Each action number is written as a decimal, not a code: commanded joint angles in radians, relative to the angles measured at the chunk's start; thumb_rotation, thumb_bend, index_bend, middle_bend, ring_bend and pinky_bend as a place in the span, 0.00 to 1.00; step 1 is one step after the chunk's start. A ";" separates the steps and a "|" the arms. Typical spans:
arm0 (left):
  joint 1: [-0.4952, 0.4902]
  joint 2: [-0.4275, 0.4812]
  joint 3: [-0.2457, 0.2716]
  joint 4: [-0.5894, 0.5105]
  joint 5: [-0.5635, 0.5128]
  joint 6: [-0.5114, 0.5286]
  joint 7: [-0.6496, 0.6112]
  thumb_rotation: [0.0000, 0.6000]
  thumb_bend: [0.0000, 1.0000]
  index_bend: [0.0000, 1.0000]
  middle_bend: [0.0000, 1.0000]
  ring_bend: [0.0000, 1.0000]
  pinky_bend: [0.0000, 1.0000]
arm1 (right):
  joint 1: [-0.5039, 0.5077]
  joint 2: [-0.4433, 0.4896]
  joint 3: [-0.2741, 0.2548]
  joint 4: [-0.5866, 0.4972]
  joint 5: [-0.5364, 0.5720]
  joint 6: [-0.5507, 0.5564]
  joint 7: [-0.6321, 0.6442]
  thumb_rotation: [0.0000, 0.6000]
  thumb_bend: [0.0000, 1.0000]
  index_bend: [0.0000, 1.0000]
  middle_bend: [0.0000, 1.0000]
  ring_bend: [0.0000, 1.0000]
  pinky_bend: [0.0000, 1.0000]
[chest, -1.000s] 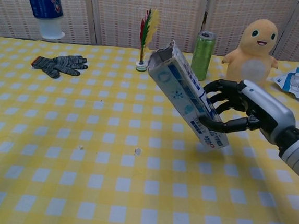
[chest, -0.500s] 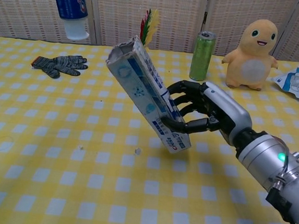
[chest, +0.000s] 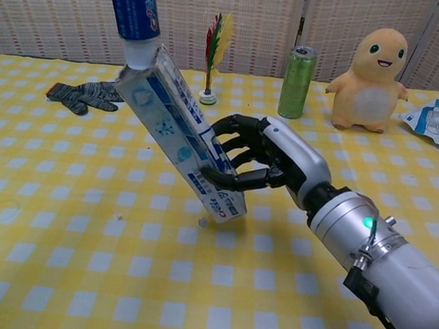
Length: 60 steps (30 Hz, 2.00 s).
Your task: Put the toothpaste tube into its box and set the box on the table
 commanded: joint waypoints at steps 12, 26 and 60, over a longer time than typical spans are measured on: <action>0.004 -0.048 -0.011 0.000 -0.009 0.034 0.025 1.00 0.40 0.78 1.00 1.00 1.00 | 0.007 -0.023 0.016 -0.008 -0.004 0.031 0.084 1.00 0.31 0.41 0.30 0.32 0.39; 0.025 -0.063 -0.014 0.000 0.015 0.059 0.036 1.00 0.40 0.78 1.00 1.00 1.00 | -0.001 -0.003 0.021 -0.079 -0.029 0.093 0.114 1.00 0.31 0.41 0.30 0.31 0.39; 0.037 -0.127 0.033 0.000 0.051 0.059 0.129 1.00 0.24 0.00 1.00 1.00 1.00 | -0.012 0.041 0.009 -0.169 -0.036 0.125 0.097 1.00 0.31 0.41 0.30 0.31 0.39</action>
